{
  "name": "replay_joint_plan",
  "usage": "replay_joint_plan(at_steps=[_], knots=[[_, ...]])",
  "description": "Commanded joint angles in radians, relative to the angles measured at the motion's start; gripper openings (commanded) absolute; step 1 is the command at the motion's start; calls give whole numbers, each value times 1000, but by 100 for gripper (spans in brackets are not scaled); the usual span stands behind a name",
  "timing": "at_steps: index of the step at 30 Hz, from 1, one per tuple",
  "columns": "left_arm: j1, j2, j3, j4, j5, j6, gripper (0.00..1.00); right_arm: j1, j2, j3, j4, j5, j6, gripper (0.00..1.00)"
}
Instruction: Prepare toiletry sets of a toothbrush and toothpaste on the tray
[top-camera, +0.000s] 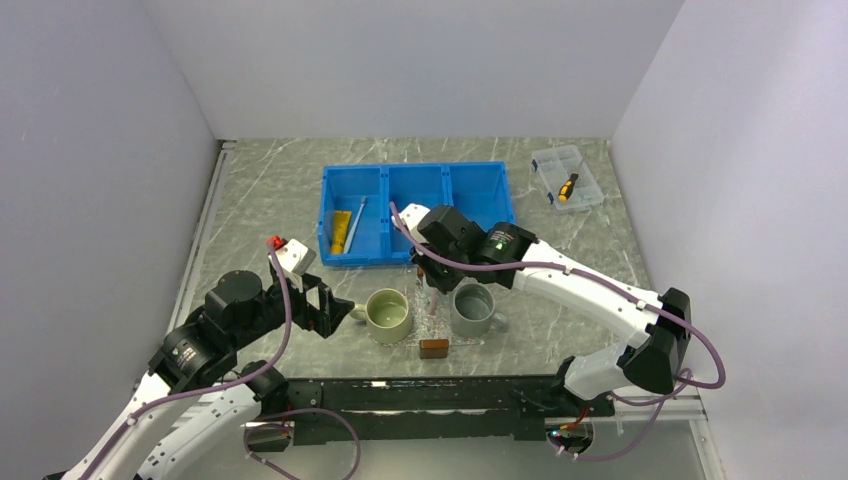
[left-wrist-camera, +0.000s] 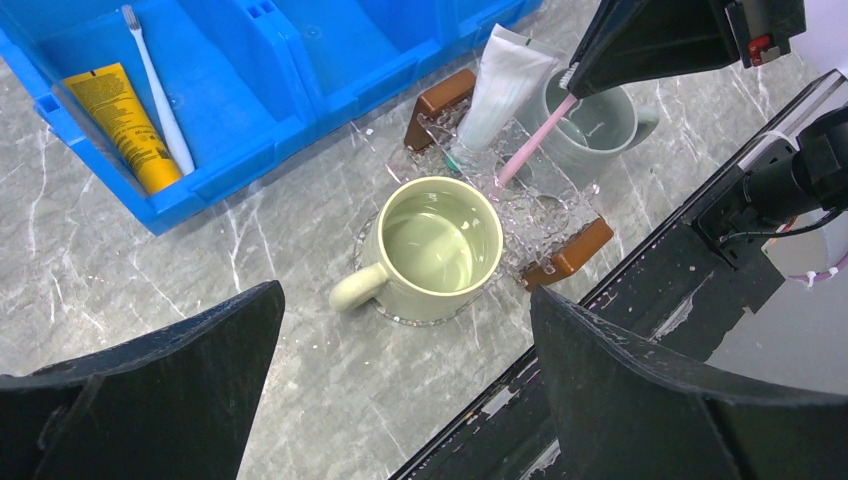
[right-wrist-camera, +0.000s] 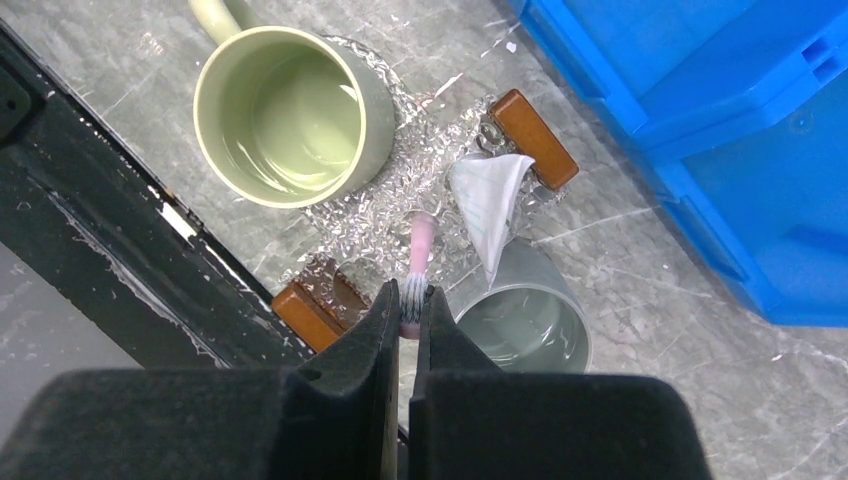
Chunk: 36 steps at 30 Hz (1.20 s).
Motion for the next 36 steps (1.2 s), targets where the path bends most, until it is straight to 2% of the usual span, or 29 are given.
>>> replay_joint_plan(at_steps=[1, 11, 32, 36], knots=[[-2, -4, 0, 20, -12, -18, 99, 6, -14, -16, 24, -20, 18, 0], [-2, 2, 1, 21, -9, -16, 100, 11, 9, -4, 38, -22, 23, 0], [-1, -4, 0, 20, -8, -15, 99, 22, 91, 74, 59, 7, 23, 17], [-2, -4, 0, 22, -7, -15, 99, 20, 96, 82, 62, 27, 26, 25]])
